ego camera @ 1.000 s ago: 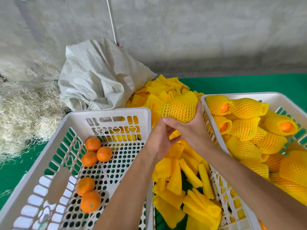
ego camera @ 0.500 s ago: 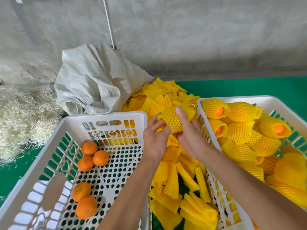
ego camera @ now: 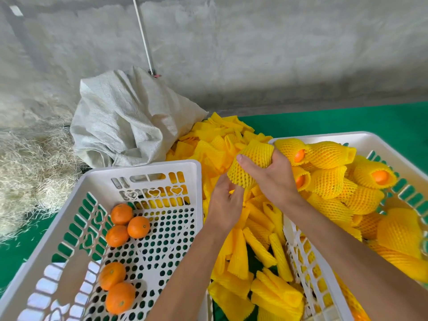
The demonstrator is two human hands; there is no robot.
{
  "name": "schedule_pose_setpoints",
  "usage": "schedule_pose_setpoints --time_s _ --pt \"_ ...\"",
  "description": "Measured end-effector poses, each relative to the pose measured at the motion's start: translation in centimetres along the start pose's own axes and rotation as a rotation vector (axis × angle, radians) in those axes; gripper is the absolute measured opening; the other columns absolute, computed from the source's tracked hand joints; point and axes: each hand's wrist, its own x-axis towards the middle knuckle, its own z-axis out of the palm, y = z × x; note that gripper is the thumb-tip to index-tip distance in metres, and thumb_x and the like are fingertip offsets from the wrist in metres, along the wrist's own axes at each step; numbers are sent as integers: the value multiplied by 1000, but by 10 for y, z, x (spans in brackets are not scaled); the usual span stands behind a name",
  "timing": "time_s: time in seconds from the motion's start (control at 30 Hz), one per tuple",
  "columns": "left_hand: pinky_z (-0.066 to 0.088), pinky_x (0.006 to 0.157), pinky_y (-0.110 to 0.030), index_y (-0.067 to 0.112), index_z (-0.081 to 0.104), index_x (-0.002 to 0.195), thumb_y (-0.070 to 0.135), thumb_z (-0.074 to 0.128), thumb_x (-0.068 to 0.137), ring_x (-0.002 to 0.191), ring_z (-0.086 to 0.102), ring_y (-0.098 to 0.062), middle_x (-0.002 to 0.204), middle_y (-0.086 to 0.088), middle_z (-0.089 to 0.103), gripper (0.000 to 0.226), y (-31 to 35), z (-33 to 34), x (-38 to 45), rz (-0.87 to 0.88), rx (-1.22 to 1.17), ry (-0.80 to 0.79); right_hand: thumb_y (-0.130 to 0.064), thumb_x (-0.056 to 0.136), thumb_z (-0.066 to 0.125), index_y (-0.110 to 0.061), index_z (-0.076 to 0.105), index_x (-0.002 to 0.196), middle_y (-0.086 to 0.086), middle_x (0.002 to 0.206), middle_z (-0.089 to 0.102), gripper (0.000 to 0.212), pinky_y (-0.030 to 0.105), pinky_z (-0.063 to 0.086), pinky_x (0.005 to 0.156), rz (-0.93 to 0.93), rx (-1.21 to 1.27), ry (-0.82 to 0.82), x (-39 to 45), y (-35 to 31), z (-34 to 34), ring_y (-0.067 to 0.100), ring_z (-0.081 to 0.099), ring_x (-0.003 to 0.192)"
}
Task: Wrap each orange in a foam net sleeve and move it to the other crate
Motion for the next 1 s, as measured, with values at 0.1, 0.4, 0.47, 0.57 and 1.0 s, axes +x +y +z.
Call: schedule_pose_setpoints --time_s 0.1,0.4,0.47,0.57,1.0 --pt "57 79 -32 33 66 119 26 53 108 96 68 -10 119 -4 68 18 -2 -1 -2 -28 79 40 -63 77 77 -19 57 130 0 117 69 72 39 60 85 -163 -433 114 4 -1 -9 19 68 106" --pt "58 81 -40 9 75 103 32 57 105 94 70 -26 108 -7 76 29 -3 -3 -8 -96 575 -63 -76 93 42 -2 62 115 23 111 67 80 41 37 71 144 -1296 270 28 -9 -77 46 64 103" --pt "55 81 -40 1 67 99 31 54 106 99 68 -34 109 -15 73 33 -6 -5 -8 -157 698 -155 -70 95 46 -6 61 124 21 123 64 72 41 36 78 331 -1362 112 24 -7 -88 43 60 115" --pt "49 88 -41 1 62 120 31 54 106 117 62 -35 125 -17 64 35 -12 -7 -13 -351 864 -503 -57 98 53 -7 59 128 20 128 62 59 42 40 86 410 -1341 44 20 -7 -85 42 58 120" --pt "50 98 -43 0 55 136 8 51 105 122 61 -37 131 -22 62 32 -12 -5 -21 -475 1029 -677 -12 99 57 -8 54 73 8 68 49 26 32 35 55 184 -1190 -1061 -41 30 26 21 47 63"
